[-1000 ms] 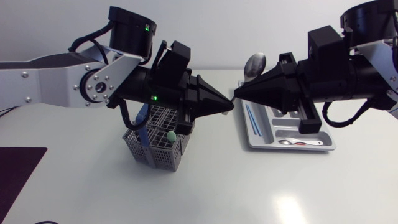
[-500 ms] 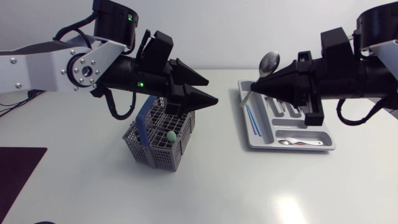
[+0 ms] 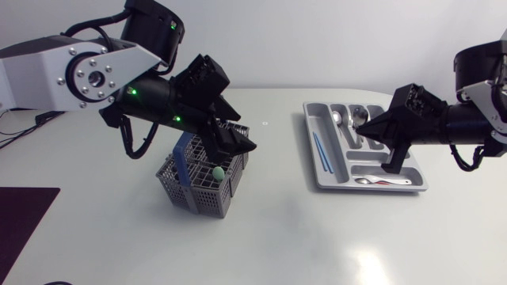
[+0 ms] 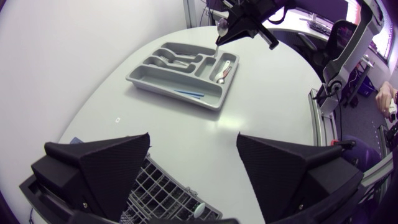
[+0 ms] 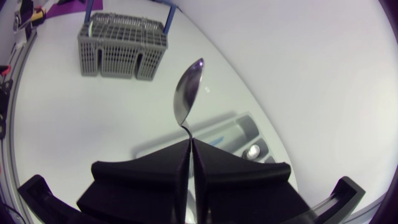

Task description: Unload the cutlery basket into the drawer organizer.

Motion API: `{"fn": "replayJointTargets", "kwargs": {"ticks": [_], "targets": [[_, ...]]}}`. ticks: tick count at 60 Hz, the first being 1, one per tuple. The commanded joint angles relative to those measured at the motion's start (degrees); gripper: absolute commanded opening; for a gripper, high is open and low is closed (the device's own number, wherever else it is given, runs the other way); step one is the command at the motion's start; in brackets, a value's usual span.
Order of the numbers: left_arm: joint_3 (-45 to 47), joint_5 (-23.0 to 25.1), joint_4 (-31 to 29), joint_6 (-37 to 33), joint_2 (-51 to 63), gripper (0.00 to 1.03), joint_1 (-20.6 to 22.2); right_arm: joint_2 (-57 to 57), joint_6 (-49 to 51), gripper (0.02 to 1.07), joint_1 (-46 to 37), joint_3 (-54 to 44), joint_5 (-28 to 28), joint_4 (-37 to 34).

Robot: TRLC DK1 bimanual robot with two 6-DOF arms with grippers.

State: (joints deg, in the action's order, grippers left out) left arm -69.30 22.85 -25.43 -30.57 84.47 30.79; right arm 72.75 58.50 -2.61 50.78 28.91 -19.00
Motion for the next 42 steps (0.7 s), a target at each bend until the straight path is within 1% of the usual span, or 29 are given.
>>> {"fn": "replayJointTargets", "kwargs": {"ticks": [1, 8, 19, 30, 42], "targets": [[-2.4, -2.1, -1.9, -2.1, -1.0, 0.98, 0.7, 2.0, 5.7, 0.08, -1.9, -2.6, -3.2, 1.2], [-3.4, -4.0, -4.3, -3.1, -0.8, 0.98, 0.8, 3.9, 9.4, 0.08, -4.2, -3.3, -6.8, 1.6], [-4.6, -6.9, -7.5, -4.1, -0.3, 0.98, 1.1, 6.6, 15.9, 0.08, -7.9, -4.4, -10.1, 1.2], [-5.3, -8.3, -10.4, -5.4, -0.3, 0.98, 1.1, 10.7, 21.0, 0.08, -9.9, -4.6, -14.5, 1.3], [-5.1, -8.8, -12.0, -6.3, -0.4, 0.98, 1.2, 14.6, 22.9, 0.08, -9.8, -5.2, -19.1, 3.0]]}}
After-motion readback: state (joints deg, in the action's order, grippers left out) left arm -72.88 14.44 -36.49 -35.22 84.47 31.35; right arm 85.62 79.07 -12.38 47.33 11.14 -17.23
